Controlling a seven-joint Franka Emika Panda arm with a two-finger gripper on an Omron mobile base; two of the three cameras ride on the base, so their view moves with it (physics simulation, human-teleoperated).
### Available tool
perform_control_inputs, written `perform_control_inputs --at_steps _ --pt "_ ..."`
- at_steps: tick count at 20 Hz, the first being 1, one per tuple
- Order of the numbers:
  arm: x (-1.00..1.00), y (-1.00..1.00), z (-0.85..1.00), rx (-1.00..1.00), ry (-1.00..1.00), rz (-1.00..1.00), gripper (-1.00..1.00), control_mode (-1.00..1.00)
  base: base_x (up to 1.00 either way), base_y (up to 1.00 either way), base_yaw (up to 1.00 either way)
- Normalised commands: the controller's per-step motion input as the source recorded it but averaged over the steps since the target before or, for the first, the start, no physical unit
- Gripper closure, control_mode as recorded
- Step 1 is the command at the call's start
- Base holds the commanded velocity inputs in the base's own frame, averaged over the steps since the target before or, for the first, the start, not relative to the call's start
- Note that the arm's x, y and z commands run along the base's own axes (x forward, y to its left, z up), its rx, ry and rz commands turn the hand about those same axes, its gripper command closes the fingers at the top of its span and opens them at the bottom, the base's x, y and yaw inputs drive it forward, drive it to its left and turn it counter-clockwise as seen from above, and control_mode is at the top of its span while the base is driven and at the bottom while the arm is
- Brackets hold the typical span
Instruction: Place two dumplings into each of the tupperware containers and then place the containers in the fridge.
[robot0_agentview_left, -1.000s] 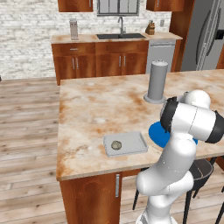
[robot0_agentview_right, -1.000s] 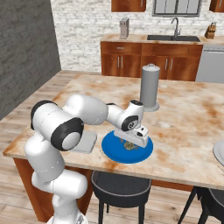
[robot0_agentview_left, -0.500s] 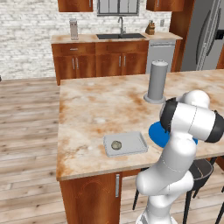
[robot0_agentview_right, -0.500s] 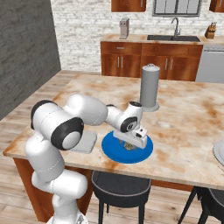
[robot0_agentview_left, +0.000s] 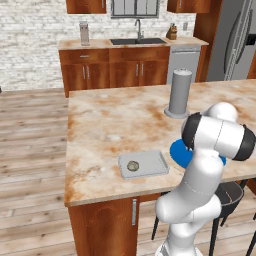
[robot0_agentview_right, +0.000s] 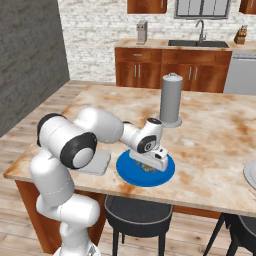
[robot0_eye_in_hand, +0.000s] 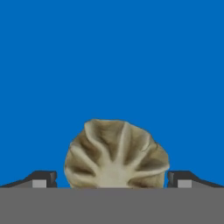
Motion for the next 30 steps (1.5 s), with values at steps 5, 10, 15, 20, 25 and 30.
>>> perform_control_inputs --at_steps 5,10,15,20,25,30 --pt "0.02 0.00 -0.06 0.00 0.00 0.00 1.00 -1.00 0.00 0.00 0.00" --pt "-0.02 0.00 0.00 0.00 -0.01 0.00 1.00 -1.00 0.00 0.00 0.00" --pt "-0.62 0.48 0.70 0.00 -0.05 0.00 1.00 -1.00 0.00 0.00 0.00" --pt "-0.57 0.97 0.76 -0.05 -0.21 0.00 1.00 -1.00 0.00 0.00 0.00" --pt "-0.14 1.00 0.04 -0.08 -0.02 0.05 1.00 -1.00 0.00 0.00 0.00" --pt "0.31 1.00 0.18 0.00 0.03 0.10 1.00 -1.00 0.00 0.00 0.00"
